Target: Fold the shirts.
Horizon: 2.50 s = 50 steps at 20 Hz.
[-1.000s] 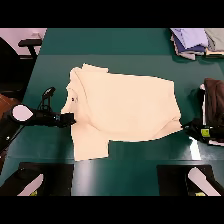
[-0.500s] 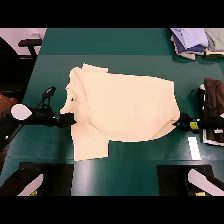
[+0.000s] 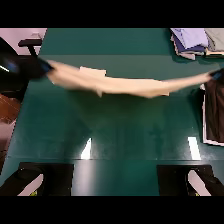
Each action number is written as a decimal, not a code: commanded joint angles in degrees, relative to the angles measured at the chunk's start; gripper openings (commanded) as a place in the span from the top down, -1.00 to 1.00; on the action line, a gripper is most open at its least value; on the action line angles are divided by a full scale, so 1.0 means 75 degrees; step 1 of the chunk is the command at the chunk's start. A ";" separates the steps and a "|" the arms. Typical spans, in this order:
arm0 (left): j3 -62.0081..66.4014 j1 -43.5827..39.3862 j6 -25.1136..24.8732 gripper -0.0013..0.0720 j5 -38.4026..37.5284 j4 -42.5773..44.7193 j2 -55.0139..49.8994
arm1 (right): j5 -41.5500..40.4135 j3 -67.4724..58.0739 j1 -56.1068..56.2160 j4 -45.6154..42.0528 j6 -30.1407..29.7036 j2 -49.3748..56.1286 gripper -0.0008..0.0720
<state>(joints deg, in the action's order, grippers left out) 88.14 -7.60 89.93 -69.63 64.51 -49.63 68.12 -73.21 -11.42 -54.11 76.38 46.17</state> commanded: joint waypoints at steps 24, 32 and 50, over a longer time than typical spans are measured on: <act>-0.0510 0.0003 0.0303 0.90 0.0702 0.2011 -0.2763 | 0.2404 -0.2285 0.0717 -0.2008 0.1445 0.4135 0.94; 0.0629 0.0020 -0.0236 0.90 0.2591 0.1990 -0.5817 | 0.0915 -0.4176 0.1003 -0.1920 0.1058 0.7207 0.94; -0.0848 0.0017 -0.1174 0.89 0.0892 0.2366 -0.5922 | 0.0656 -0.0848 0.1871 -0.1920 0.0985 0.6059 0.93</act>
<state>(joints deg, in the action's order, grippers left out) 84.73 -7.44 80.03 -63.07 82.48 -94.04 75.57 -85.52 1.08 -68.75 83.72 93.30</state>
